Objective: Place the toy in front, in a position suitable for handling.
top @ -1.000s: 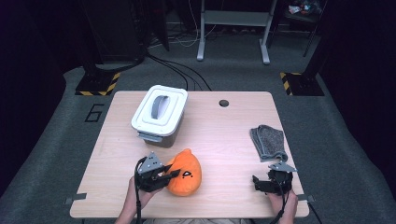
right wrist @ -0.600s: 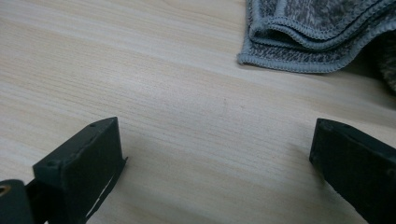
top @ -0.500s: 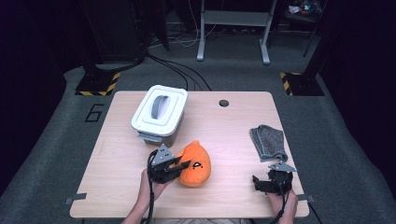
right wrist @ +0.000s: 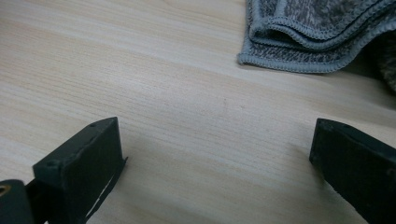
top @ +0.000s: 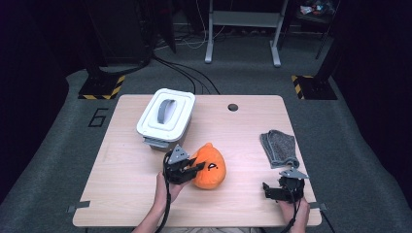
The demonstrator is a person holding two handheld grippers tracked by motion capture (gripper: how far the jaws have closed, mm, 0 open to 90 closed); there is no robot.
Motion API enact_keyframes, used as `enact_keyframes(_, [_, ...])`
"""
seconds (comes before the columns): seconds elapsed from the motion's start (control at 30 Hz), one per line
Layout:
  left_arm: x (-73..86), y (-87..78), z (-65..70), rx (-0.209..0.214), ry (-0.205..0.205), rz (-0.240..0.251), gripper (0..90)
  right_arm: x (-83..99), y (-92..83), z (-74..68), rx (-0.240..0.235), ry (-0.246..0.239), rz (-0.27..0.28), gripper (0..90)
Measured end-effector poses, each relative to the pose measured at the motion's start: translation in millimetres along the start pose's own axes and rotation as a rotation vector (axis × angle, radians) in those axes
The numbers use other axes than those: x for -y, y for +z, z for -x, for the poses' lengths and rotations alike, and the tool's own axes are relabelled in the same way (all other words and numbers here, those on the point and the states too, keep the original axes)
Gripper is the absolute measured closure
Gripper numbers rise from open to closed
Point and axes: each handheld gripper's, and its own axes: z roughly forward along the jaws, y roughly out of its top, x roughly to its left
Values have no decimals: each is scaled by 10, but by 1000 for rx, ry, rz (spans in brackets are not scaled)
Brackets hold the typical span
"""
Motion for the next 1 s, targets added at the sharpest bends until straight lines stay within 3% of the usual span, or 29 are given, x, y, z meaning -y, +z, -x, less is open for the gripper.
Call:
enact_keyframes(0.17, [47, 119, -28, -17, 6, -38, 684, 0, 0, 0, 0, 0, 0, 16])
enact_keyframes(0.23, [71, 140, -31, -11, -12, -38, 681, 0, 0, 0, 0, 0, 0, 16])
enact_keyframes(0.43, [41, 151, -30, -38, 39, -72, 556, 1, 0, 0, 0, 0, 0, 16])
enact_keyframes(0.67, [-5, 68, -56, -62, 41, -82, 329, 0, 0, 0, 0, 0, 0, 17])
enact_keyframes(1.0, [-25, -158, -57, -73, 47, -57, 209, 1, -1, -3, 1, 2, 1, 17])
